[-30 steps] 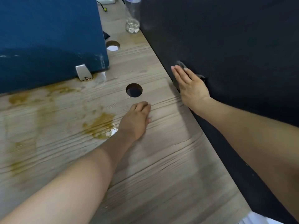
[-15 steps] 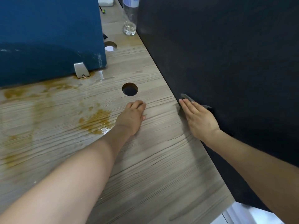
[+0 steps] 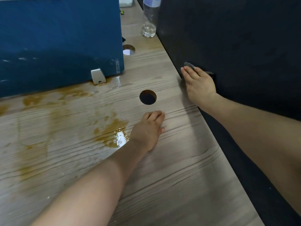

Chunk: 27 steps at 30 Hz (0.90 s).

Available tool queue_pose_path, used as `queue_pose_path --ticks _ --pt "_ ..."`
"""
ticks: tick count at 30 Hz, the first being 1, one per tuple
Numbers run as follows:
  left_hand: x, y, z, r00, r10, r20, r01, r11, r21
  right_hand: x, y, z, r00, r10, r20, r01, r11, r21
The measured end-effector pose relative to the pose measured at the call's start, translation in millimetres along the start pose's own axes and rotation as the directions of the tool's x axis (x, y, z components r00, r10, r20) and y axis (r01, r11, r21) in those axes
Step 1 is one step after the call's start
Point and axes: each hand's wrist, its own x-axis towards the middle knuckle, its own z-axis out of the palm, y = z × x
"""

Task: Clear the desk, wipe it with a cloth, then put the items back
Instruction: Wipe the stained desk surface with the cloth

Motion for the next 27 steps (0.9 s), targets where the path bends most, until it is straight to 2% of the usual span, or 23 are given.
queue_pose_path --ticks 4,11,16,21,27 --pt "1 -1 -1 1.000 0.018 0.015 -0.018 1.000 0.018 12 4 -8 0.999 0.044 -0.016 -0.044 0.998 0.046" --pt "3 9 -5 0.995 -0.044 0.085 0.038 0.997 0.063 -43 3 0 1.000 -0.006 0.013 0.006 0.999 -0.032" --pt "-16 35 1 0.991 -0.131 -0.011 0.131 0.990 0.057 -99 1 15 0.997 -0.057 0.049 0.063 0.990 -0.128" --pt "-62 77 19 0.999 -0.049 -0.013 0.050 0.990 0.130 -177 -9 32 0.994 -0.083 0.071 0.092 0.986 -0.136" --pt "-103 115 42 0.999 -0.033 0.043 0.027 0.991 0.134 -271 -33 64 0.986 -0.118 0.115 0.126 0.989 -0.072"
